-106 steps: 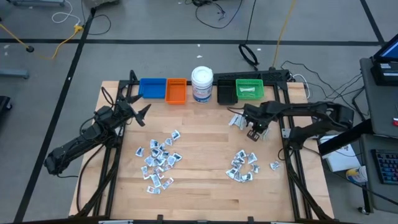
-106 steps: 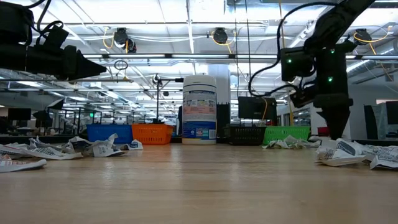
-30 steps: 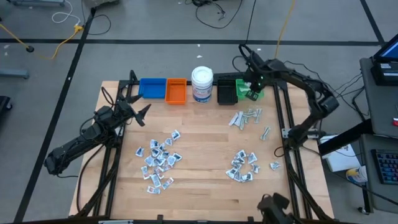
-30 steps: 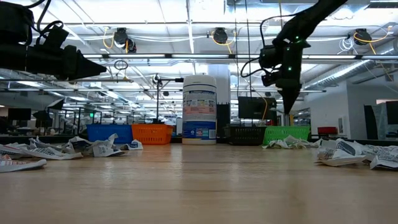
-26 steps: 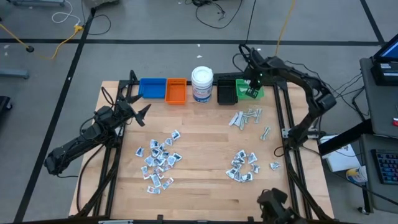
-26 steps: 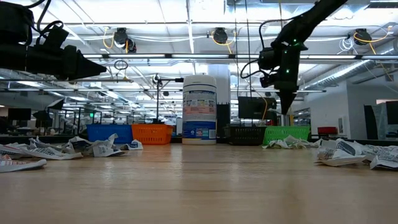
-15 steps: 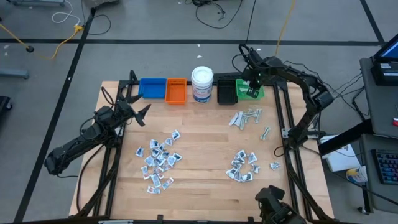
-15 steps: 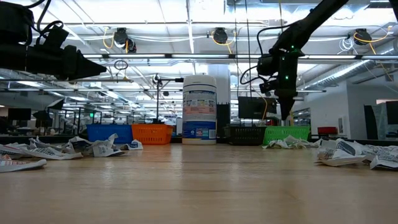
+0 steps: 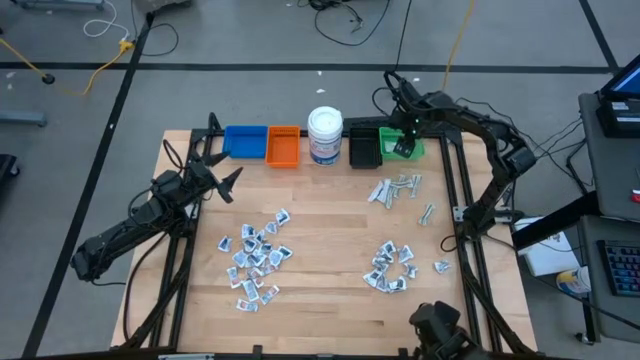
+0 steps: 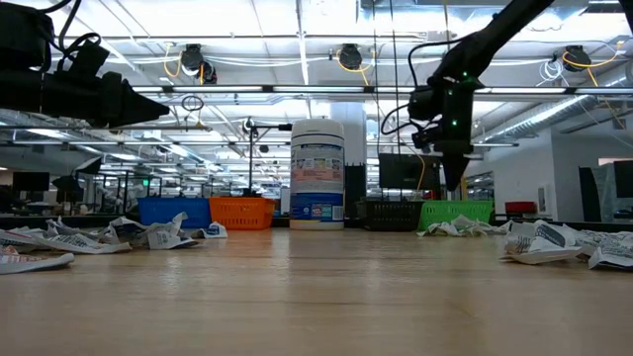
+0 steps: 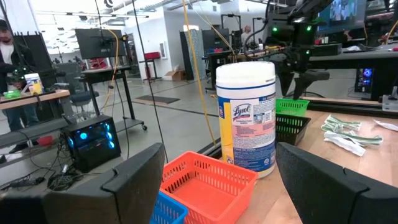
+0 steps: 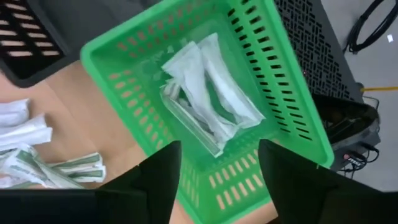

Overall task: Pick & Place First Aid Supplies
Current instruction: Put the bandage into the green bin

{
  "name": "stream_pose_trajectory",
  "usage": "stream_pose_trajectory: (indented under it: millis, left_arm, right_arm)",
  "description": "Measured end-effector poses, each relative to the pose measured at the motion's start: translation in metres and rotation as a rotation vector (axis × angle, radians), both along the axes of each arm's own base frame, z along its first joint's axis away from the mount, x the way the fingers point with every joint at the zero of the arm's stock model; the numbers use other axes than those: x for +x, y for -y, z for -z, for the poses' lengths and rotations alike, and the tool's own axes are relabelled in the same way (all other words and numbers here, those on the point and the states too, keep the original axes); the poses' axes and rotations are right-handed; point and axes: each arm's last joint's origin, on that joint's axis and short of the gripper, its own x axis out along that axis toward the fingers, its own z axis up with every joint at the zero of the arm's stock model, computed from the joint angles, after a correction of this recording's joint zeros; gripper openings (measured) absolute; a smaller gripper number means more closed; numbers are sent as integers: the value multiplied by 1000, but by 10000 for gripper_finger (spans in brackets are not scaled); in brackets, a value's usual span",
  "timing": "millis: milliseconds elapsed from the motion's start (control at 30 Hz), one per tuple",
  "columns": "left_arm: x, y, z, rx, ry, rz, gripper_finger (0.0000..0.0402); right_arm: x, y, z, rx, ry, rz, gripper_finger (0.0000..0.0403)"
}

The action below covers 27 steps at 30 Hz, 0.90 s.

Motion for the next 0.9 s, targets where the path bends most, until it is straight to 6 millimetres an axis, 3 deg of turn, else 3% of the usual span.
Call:
stream_pose_trajectory:
  millis: [333,500,900]
  left_arm:
    - [0,0,0,0,0,0,310]
    - [0,0,0,0,0,0,310]
    - [0,0,0,0,0,0,310]
  right_arm:
    - [15,-17,-15,-52,39,-71,211]
    - [23,-33,-28,-69,93,-18,215]
    - [38,-96,-55,13,124,72,213]
